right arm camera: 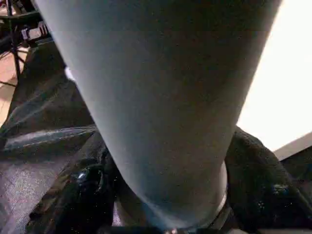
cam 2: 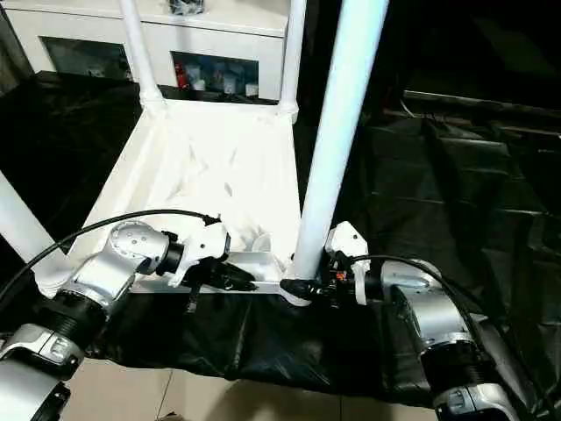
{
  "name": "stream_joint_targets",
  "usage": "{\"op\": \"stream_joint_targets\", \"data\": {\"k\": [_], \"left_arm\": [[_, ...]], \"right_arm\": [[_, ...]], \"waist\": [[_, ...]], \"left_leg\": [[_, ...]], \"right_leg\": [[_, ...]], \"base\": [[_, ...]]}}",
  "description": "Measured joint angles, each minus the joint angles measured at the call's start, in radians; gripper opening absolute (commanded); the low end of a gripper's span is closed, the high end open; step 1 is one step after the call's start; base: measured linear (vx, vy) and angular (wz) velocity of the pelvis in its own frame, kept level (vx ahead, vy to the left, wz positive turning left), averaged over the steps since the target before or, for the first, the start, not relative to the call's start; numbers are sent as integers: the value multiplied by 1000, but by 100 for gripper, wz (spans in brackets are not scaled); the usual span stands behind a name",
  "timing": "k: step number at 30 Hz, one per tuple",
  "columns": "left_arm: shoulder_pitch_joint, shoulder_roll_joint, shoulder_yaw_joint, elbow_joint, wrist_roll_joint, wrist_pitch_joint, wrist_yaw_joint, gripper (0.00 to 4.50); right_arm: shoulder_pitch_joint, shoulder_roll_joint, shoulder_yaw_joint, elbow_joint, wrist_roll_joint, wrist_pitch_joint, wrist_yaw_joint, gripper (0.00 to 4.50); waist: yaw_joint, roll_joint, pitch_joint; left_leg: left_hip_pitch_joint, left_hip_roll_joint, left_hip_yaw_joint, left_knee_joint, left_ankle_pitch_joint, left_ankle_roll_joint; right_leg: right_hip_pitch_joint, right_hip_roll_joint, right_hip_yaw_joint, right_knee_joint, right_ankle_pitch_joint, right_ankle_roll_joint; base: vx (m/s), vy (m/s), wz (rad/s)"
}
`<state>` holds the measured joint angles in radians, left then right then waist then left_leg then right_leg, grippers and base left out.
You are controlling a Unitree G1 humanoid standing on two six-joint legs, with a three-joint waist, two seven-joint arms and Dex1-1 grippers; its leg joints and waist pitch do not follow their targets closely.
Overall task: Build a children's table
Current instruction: Rotate leg to tighten
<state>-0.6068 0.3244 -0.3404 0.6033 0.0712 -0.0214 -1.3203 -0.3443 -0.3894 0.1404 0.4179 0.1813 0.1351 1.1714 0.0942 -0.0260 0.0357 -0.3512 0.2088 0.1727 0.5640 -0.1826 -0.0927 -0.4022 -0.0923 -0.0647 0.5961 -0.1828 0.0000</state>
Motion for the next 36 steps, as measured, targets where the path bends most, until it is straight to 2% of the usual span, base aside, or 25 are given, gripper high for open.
{"op": "stream_joint_targets", "data": {"k": [4,8,14,19,20,21,25,27,29,30,36], "left_arm": [[0,-6,7,5,1,15,22,0],[-11,-42,33,44,16,47,128,0],[-24,-157,59,72,43,134,330,0],[-26,-195,61,72,50,155,396,0],[-26,-195,62,72,50,155,397,0],[-26,-195,62,71,50,155,396,0],[-25,-196,57,64,50,148,382,0],[-19,-193,52,51,50,142,357,0],[-18,-182,47,46,49,123,332,0],[-17,-175,47,45,45,120,323,0],[-11,-115,30,35,26,71,221,0]], "right_arm": [[26,41,-28,-14,6,11,-66,264],[30,133,-78,28,-11,-12,-271,264],[-17,285,-176,117,-37,-41,-646,263],[-43,332,-191,137,-67,-51,-790,263],[-43,333,-191,138,-68,-54,-794,263],[-43,334,-192,138,-68,-61,-794,319],[-42,336,-202,139,-65,-78,-782,335],[-42,319,-201,139,-65,-80,-743,373],[-41,289,-185,134,-60,-79,-677,377],[-40,278,-175,131,-57,-79,-650,397],[0,154,-101,56,-36,-52,-412,397]], "waist": [[-3,0,0],[-11,-1,-1],[-46,-1,-1],[-52,-1,-2],[-52,0,-2],[-52,0,-2],[-50,2,-1],[-41,3,-1],[-34,4,0],[-33,5,0],[-25,5,1]], "left_leg": [[1,0,0,1,0,0],[4,0,-1,1,0,0],[4,-1,-4,3,0,0],[4,-1,-3,2,0,0],[4,-1,-3,2,0,-1],[4,-1,-3,1,0,0],[2,-1,-3,1,0,0],[2,-1,-2,0,0,-1],[2,-1,-2,-1,0,-1],[1,-1,-1,-2,0,0],[0,-1,-1,-1,0,0]], "right_leg": [[1,0,0,1,0,-1],[6,0,1,1,-1,2],[4,0,1,-3,-2,3],[4,0,1,-1,1,2],[4,0,0,-1,1,2],[4,0,0,-1,1,2],[4,0,0,-1,1,1],[4,0,1,-1,3,-2],[2,0,1,-2,3,-1],[2,0,1,-2,3,-1],[0,0,0,-2,2,-1]], "base": [[0,0,0],[0,0,0],[0,0,0],[0,0,0],[0,0,0],[0,0,0],[0,0,0],[0,0,0],[0,0,0],[0,0,0],[0,0,0]]}}
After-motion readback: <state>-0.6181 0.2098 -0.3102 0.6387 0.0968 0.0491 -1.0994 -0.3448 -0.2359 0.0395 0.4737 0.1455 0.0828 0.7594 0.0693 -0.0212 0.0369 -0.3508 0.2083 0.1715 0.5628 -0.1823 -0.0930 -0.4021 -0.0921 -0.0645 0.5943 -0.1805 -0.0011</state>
